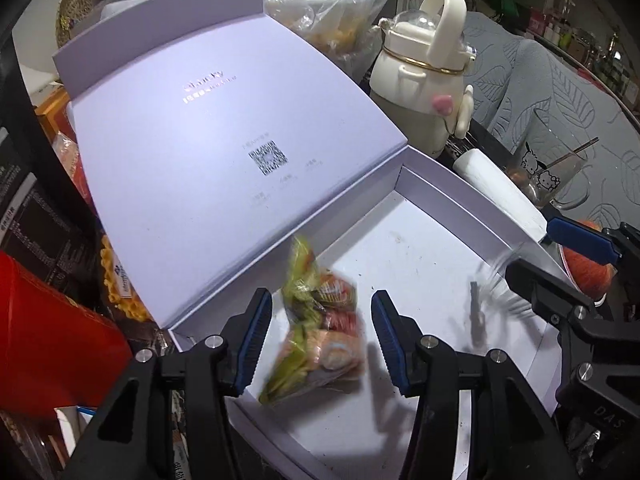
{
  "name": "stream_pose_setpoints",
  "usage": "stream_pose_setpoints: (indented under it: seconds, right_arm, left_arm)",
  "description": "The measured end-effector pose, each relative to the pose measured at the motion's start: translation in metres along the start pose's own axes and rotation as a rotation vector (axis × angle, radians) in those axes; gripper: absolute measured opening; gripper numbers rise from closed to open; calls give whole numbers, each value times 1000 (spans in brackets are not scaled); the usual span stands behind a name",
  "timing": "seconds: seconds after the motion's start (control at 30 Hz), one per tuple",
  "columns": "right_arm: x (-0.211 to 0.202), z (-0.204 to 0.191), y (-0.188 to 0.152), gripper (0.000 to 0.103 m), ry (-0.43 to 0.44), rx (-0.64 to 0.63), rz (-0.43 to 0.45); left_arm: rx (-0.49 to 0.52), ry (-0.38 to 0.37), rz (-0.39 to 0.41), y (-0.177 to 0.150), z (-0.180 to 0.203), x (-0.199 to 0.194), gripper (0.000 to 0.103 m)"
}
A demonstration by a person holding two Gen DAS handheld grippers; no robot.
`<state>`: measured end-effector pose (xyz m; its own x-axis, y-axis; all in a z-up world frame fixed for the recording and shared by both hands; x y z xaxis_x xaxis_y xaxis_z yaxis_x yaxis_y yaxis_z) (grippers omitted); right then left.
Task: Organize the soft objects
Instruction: 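Drop the snack bag and cable into the lavender box, opening both grippers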
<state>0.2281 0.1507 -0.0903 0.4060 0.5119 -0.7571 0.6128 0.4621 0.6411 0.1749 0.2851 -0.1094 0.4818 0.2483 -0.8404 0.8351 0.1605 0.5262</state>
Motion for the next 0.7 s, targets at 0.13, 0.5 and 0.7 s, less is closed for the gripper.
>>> stream_pose_setpoints:
  seconds: [0.13,0.5,0.7]
  right_arm:
    - [-3,1,0,64,-4,1,3]
    - [-30,0,7,64,-20,-3,56]
    - [-58,0,13,64,-29,1,107]
  left_arm:
    - [8,37,14,3,1,-9,78]
    - [-1,65,122,9,-5,-58,78]
    - [10,71,201,12,-5,-94,78]
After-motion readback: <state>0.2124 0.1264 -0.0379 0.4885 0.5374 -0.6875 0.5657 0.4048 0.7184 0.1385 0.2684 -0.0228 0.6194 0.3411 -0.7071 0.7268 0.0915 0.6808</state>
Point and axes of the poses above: each gripper's, at about its wrist camera, not at the fingertips, and x roughly the way its jaws point, z to its right, y to its top, the point moved 3 cm from there along x, roughly the way its jaws point, and after that the axes turned 14 degrees about x, right-handed, at the moved point
